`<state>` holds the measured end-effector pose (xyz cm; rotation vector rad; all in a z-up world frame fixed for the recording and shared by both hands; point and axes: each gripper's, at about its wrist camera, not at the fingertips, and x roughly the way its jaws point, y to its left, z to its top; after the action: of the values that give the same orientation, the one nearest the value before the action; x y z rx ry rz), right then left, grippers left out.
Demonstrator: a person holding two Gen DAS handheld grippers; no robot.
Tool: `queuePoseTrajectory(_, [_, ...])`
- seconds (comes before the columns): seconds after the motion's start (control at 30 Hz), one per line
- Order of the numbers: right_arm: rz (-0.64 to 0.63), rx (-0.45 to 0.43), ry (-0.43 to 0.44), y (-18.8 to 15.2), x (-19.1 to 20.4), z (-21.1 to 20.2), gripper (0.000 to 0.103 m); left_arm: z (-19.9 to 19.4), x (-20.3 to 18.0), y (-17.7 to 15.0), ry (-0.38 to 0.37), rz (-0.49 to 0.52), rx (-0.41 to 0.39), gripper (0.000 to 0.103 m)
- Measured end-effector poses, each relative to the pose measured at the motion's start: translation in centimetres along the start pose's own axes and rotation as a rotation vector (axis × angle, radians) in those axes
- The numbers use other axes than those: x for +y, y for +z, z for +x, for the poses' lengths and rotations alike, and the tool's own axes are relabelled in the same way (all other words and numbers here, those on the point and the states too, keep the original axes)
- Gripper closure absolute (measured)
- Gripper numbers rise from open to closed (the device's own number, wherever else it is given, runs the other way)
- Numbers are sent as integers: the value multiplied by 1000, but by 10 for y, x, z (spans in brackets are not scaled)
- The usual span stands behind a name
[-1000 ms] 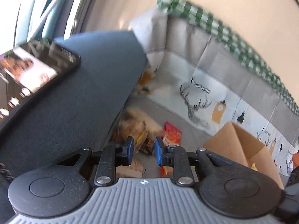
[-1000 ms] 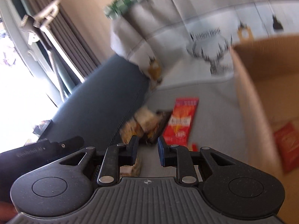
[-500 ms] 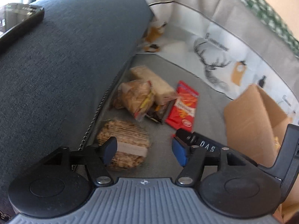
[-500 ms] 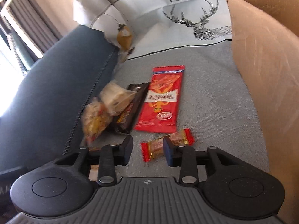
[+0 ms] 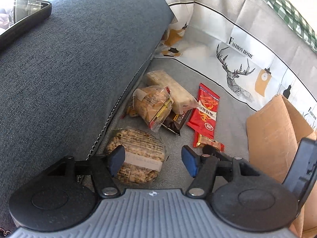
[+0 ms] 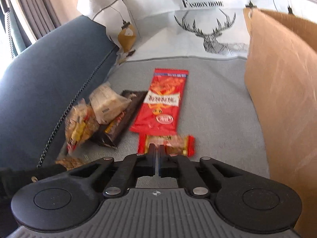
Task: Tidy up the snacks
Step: 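Grasp the small red-wrapped cake with the right gripper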
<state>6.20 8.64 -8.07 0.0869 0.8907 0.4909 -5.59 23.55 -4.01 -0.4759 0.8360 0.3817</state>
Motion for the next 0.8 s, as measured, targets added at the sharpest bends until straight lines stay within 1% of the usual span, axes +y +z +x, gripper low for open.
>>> queuePoseTrajectory(0.07, [12, 4, -22, -4, -5, -3, 102, -1, 0, 0, -8, 6, 3, 35])
queuePoseTrajectory(0.1, [41, -4, -20, -4, -10, -7, 102, -2, 1, -1, -15, 7, 4, 35])
queuePoseTrajectory(0.2, [154, -38, 24, -5, -26, -18, 98, -8, 1, -2, -32, 7, -7, 35])
queuePoseTrajectory(0.3, [265, -47, 81, -5, -41, -21, 98, -12, 1, -4, -48, 11, -17, 34])
queuePoseTrajectory(0.4, [325, -49, 106, -4, -47, -18, 86, -14, 1, -4, -59, 20, -14, 34])
queuePoseTrajectory(0.47, [316, -38, 117, -2, -44, -12, 75, -14, 1, -4, -63, 24, -13, 34])
queuePoseTrajectory(0.6, [260, -34, 116, 6, -33, -1, 73, -13, 2, -3, -71, 25, -16, 34])
queuePoseTrajectory(0.7, [249, -21, 115, 12, -30, 11, 68, -12, 3, -3, -76, 21, -20, 34])
queuePoseTrajectory(0.8, [218, -13, 107, 15, -24, 21, 68, -11, 4, -3, -84, 17, -26, 34])
